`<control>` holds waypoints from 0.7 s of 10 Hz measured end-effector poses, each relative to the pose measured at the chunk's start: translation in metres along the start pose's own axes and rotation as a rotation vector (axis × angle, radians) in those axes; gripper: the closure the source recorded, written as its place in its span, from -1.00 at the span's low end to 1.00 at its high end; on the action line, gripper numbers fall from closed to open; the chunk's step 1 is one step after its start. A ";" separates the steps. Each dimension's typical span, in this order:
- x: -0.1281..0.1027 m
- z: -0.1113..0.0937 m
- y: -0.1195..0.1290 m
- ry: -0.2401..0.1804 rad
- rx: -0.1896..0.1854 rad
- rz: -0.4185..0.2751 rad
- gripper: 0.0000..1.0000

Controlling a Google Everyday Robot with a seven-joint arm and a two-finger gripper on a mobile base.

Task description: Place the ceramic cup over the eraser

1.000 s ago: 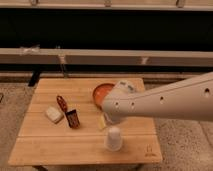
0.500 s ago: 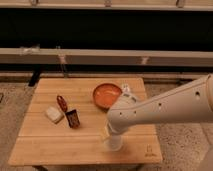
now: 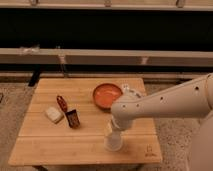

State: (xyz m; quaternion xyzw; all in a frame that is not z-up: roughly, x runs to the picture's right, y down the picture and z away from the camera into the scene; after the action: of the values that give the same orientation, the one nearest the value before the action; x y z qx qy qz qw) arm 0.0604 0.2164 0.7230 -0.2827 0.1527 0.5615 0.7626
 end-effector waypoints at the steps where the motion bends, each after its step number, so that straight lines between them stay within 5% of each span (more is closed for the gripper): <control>1: 0.002 0.003 0.001 0.012 -0.010 0.002 -0.60; 4: 0.006 0.012 0.004 0.041 -0.029 0.003 -0.51; 7: 0.006 0.018 0.009 0.055 -0.032 -0.001 0.03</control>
State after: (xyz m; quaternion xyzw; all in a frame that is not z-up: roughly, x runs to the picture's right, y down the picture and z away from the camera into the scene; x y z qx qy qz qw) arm 0.0528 0.2338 0.7319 -0.3102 0.1645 0.5553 0.7539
